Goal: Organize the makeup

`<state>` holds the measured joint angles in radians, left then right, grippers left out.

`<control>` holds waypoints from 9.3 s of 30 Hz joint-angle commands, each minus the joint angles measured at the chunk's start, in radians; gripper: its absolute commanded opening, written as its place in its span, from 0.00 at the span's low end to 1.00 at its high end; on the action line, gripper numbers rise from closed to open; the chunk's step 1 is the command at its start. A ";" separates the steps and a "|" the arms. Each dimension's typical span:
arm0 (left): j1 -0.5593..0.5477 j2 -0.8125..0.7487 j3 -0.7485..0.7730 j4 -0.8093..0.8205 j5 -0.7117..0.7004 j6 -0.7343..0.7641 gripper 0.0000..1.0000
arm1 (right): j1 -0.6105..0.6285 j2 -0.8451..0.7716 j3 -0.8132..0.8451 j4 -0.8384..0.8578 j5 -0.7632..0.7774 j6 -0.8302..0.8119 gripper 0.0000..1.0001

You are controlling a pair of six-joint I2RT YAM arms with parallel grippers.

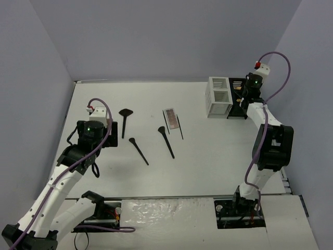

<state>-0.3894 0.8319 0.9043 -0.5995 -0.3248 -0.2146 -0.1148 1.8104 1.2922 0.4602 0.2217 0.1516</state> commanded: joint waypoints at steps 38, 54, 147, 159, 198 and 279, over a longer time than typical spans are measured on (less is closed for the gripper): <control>0.054 0.014 0.024 0.041 0.040 -0.011 0.97 | 0.555 -0.398 -0.195 -0.356 -0.166 0.019 0.74; 0.061 0.046 0.027 0.032 0.044 -0.015 0.97 | 0.792 -0.166 -0.231 -0.342 -0.168 0.108 0.70; 0.119 0.081 0.033 0.046 0.105 -0.011 0.97 | 0.155 0.352 0.354 0.555 -0.182 -0.104 0.00; 0.126 0.050 0.033 0.046 0.126 -0.015 0.97 | 0.168 0.287 0.265 0.481 -0.211 -0.098 0.40; 0.127 0.021 0.027 0.046 0.148 -0.023 0.97 | 0.591 0.071 0.063 -0.615 -0.245 0.043 0.42; 0.128 0.020 0.030 0.045 0.156 -0.026 0.97 | 0.468 0.121 0.384 -0.599 -0.226 -0.061 0.00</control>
<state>-0.2714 0.8536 0.9043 -0.5945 -0.1616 -0.2373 0.4151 2.1408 1.6265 -0.2584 -0.0447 0.1187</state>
